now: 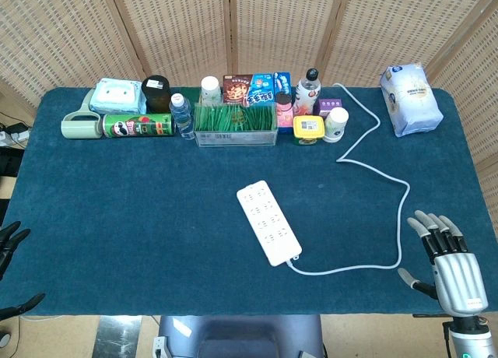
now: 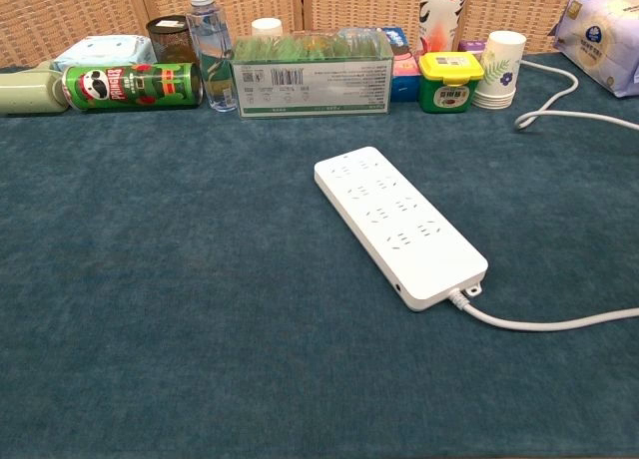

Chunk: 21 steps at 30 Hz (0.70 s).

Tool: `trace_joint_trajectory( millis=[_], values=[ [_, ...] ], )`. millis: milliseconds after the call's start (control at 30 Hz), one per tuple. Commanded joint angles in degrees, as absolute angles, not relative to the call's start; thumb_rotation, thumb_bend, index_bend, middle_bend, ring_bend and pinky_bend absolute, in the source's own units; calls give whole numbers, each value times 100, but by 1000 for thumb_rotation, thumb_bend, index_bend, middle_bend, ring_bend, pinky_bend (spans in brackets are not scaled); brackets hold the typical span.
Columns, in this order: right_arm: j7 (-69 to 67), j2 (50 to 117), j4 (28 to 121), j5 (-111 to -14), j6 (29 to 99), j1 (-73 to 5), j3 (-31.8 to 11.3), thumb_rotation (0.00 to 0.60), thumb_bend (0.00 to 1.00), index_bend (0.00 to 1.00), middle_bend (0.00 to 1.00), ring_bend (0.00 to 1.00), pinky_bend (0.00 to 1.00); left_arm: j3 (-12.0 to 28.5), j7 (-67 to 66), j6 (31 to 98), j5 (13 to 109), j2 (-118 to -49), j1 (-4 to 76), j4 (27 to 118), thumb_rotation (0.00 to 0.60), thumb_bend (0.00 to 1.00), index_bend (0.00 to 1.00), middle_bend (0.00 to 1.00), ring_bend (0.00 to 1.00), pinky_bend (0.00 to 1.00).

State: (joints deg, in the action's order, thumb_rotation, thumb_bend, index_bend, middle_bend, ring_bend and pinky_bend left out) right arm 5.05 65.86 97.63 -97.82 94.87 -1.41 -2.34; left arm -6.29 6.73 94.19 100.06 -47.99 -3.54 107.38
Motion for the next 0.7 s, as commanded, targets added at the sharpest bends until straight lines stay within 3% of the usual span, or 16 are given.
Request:
trace_joint_trajectory(
  millis=[33, 467, 600, 700],
  values=[
    [511, 6590, 9761, -9782, 9480, -140, -230, 600, 0, 144, 136, 165, 117, -603, 646, 9478, 9991, -4829, -387, 10761, 600, 113, 0, 0, 0, 21],
    [371, 6646, 9773, -9854, 9282, -259, -191, 600, 0, 97, 181, 198, 136, -619, 791, 9545, 10073, -4806, -417, 10718, 600, 114, 0, 0, 0, 22],
    [451, 6753, 9752, -9855, 9087, -415, -252, 600, 0, 97, 264, 293, 187, -600, 927, 9593, 10022, -4777, -431, 10699, 600, 113, 0, 0, 0, 22],
    [588, 6748, 9829, -9871, 8882, -571, -303, 600, 0, 97, 457, 518, 304, -592, 978, 9593, 10007, -4762, -427, 10688, 600, 113, 0, 0, 0, 21]
  ],
)
